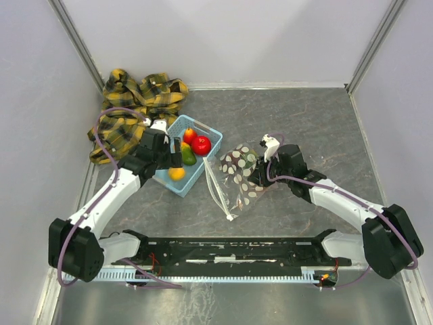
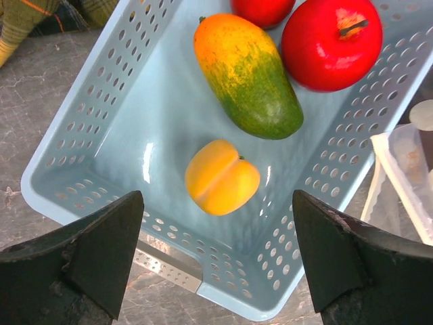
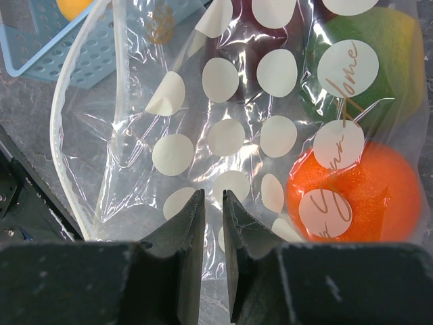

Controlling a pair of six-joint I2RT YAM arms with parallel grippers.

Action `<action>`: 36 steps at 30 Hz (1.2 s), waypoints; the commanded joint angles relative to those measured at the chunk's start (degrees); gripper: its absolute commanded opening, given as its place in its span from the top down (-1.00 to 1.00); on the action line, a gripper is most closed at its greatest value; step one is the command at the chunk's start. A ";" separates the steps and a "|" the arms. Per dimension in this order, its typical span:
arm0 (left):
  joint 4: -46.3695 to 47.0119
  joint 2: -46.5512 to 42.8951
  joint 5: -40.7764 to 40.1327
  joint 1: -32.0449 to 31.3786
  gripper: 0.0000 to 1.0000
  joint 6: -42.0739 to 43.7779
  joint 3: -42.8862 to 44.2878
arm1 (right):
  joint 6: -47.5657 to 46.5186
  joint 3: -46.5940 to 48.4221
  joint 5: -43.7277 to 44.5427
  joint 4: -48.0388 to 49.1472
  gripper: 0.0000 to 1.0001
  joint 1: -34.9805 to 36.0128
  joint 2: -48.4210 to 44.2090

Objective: Open the zip-top bag and remove the fake food
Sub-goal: Place the fake fruit in the bin.

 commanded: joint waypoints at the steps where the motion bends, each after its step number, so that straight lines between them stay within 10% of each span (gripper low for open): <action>1: 4.54 -3.67 0.63 0.37 -0.96 -2.12 -1.50 | 0.11 -0.08 -0.41 1.67 0.51 0.02 -1.96; 36: 25.94 -19.03 34.03 0.35 -0.47 -15.80 -21.81 | -0.41 5.00 1.35 2.29 0.44 0.00 0.36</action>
